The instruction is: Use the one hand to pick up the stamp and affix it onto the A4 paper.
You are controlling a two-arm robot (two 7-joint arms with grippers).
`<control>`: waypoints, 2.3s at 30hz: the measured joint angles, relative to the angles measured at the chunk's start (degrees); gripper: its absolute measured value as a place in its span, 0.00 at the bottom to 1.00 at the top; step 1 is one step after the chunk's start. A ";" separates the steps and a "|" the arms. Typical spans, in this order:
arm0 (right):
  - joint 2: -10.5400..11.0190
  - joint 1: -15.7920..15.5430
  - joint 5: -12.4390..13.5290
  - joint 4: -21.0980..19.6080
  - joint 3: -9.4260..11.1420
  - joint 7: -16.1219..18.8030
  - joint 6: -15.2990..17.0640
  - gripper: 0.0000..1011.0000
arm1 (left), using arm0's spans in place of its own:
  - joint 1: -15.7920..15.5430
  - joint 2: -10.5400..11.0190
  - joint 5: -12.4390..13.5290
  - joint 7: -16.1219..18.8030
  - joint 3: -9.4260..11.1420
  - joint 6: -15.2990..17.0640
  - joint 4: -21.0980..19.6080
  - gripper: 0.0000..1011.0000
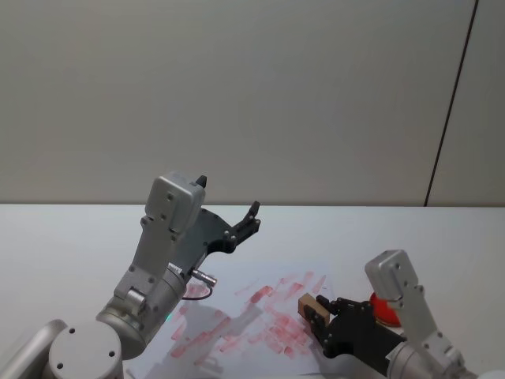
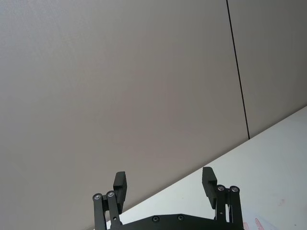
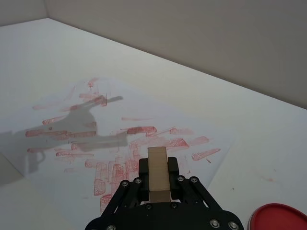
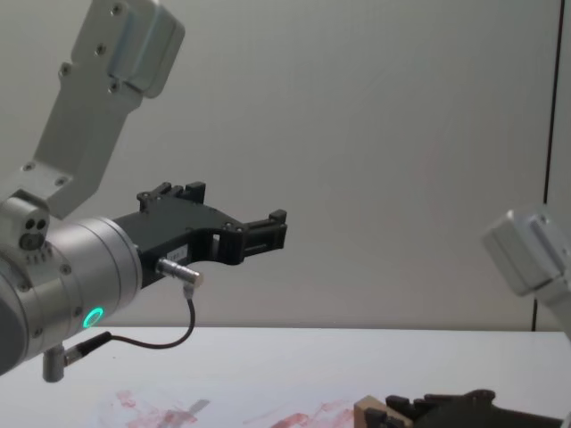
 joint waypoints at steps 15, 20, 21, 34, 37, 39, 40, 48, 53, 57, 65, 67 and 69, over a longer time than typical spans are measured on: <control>-0.43 0.58 -1.60 1.90 -0.57 0.37 0.57 0.21 | 0.00 0.00 0.00 0.00 0.00 0.00 0.00 0.99; -0.58 0.83 -1.96 2.37 -0.68 0.45 0.71 0.21 | 0.00 0.00 0.00 0.00 0.00 0.00 0.00 0.99; -0.60 0.86 -2.01 2.43 -0.69 0.46 0.74 0.21 | 0.00 0.00 0.00 0.00 0.00 0.00 0.00 0.99; -0.63 1.06 -2.24 2.73 -0.78 0.55 1.33 0.21 | 0.00 0.00 0.00 0.00 0.00 0.00 0.00 0.99; -0.58 1.03 -1.87 2.62 -0.76 0.48 1.34 0.21 | 0.00 0.00 0.00 0.00 0.00 0.00 0.00 0.99; -0.54 1.02 -1.66 2.50 -0.72 0.43 1.31 0.21 | 0.00 0.00 0.00 0.00 0.00 0.00 0.00 0.99; -0.44 1.00 -1.27 2.15 -0.59 0.24 1.17 0.21 | 0.00 0.00 0.00 0.00 0.00 0.00 0.00 0.99; -0.11 1.33 0.39 0.37 0.39 -1.12 -0.15 0.21 | 0.00 0.00 0.00 0.00 0.00 0.00 0.00 0.99; 0.41 1.79 1.69 -0.76 1.50 -2.51 -0.80 0.21 | 0.00 0.00 0.00 0.00 0.00 0.00 0.00 0.99; 0.98 1.99 2.52 -1.36 2.39 -3.35 -1.12 0.21 | 0.00 0.00 0.00 0.00 0.00 0.00 0.00 0.99; 2.51 1.72 3.96 -2.06 4.08 -4.69 -1.40 0.21 | 0.00 0.00 0.00 0.00 0.00 0.00 0.00 0.99; 2.78 1.56 4.19 -2.10 4.29 -4.88 -1.40 0.21 | 0.00 0.00 0.00 0.00 0.00 0.00 0.00 0.99; 3.15 1.34 4.51 -2.12 4.68 -5.19 -1.36 0.21 | 0.00 0.00 0.00 0.00 0.00 0.00 0.00 0.99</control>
